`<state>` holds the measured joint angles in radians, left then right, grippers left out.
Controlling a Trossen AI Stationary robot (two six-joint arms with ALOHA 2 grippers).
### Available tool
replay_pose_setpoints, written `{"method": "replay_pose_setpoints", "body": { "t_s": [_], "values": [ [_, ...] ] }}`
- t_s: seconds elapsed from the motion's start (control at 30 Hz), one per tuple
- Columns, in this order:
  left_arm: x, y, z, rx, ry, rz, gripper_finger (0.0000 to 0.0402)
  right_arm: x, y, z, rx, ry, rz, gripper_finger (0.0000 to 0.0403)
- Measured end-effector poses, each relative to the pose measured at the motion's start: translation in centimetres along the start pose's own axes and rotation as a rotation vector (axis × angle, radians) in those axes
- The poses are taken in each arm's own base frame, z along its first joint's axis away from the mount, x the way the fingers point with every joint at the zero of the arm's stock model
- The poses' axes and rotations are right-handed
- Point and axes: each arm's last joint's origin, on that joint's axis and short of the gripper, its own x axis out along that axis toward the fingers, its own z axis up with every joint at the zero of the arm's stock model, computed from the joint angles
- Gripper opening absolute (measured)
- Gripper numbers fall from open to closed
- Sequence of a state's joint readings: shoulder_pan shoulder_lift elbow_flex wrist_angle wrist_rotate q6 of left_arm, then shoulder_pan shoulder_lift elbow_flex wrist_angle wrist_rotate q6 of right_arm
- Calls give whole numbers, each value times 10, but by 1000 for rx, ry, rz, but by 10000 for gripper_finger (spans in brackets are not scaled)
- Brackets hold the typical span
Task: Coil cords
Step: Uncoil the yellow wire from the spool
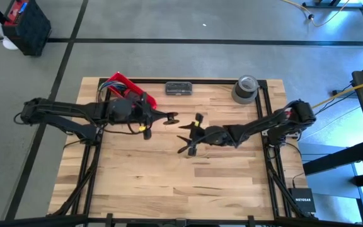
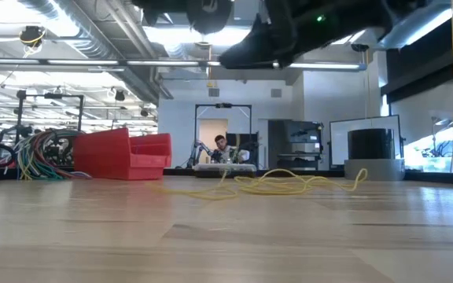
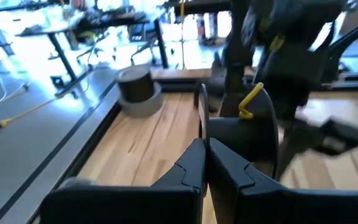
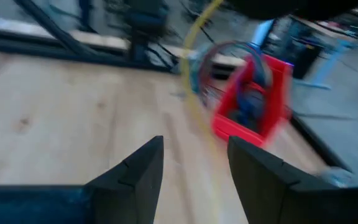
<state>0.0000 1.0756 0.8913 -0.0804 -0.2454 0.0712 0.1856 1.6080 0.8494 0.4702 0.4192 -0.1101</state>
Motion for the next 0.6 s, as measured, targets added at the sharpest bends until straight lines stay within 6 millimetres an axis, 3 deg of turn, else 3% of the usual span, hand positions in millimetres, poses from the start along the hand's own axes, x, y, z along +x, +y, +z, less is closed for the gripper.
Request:
{"method": "replay_pose_setpoints", "body": {
  "t_s": [0.23,0.6],
  "values": [
    [-1,-14,3,19,-36,-53,5,20,8,-15,-48,-51,17,168],
    [-2,-17,4,31,-40,-69,5,16,6,-10,-86,-54,29,22]
  ]
}}
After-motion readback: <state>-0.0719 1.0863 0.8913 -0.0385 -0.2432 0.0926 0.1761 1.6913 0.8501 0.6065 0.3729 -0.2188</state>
